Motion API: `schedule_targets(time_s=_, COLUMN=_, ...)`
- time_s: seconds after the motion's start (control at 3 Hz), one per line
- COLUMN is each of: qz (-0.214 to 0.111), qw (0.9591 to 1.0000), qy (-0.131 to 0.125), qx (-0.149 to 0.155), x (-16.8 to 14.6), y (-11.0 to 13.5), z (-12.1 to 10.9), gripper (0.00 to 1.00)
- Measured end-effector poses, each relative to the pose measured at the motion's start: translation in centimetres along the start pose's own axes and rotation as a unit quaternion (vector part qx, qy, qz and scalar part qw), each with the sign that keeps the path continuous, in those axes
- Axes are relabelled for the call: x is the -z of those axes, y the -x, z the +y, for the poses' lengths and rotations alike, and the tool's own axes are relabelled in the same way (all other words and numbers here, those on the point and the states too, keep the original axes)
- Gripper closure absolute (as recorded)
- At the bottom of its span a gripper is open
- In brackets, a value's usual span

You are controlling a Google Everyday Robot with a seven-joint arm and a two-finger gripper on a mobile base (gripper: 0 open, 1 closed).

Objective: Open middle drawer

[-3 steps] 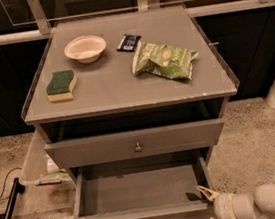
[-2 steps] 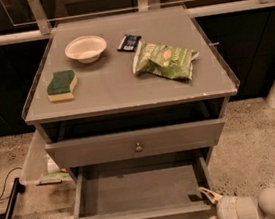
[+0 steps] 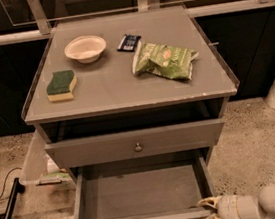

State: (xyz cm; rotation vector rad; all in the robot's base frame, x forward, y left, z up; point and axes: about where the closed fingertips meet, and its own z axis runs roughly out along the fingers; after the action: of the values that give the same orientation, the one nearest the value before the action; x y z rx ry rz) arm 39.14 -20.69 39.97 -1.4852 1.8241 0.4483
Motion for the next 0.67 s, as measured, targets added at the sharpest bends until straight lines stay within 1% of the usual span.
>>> schedule_targets(time_s=0.33, qz=0.0, qw=1.0, qy=0.003, qx=0.004, x=0.41, y=0.12, z=0.41, gripper=1.0)
schedule_targets(time_s=0.67, qz=0.002, qw=1.0, qy=0.002, qx=0.002, x=0.91, y=-0.05, z=1.2, gripper=1.0)
